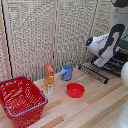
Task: Kindly position your hand close to the oven tray's handle. Softly yet firmly grasp the handle using your hand. Slowly and with caution, draw the tray out until it is fully stretched out.
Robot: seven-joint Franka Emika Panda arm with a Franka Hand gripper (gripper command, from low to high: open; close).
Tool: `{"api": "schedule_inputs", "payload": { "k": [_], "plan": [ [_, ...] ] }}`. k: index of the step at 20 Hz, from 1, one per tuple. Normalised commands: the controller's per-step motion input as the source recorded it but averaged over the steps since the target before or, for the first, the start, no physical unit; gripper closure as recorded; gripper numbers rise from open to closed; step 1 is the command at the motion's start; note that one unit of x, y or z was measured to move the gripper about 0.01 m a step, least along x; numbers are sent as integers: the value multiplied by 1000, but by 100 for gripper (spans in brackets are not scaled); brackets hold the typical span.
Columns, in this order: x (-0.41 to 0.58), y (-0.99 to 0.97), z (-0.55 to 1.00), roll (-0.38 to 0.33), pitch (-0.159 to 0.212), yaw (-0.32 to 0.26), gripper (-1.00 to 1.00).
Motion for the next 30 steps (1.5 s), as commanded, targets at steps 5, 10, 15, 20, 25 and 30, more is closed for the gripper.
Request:
{"api": "schedule_inputs", "payload": {
  "k": [5,10,15,20,25,30],
  "plan": [
    [0,814,-57,-95,-29,-63,100],
    [10,874,-187,-103,0,-35,100],
    [73,800,-168,-101,0,-51,100],
    [88,483,-56,-91,0,-27,-100],
    [194,181,0,-44,1,5,-100],
    [142,97,72,-58,14,5,-100]
  ]
}}
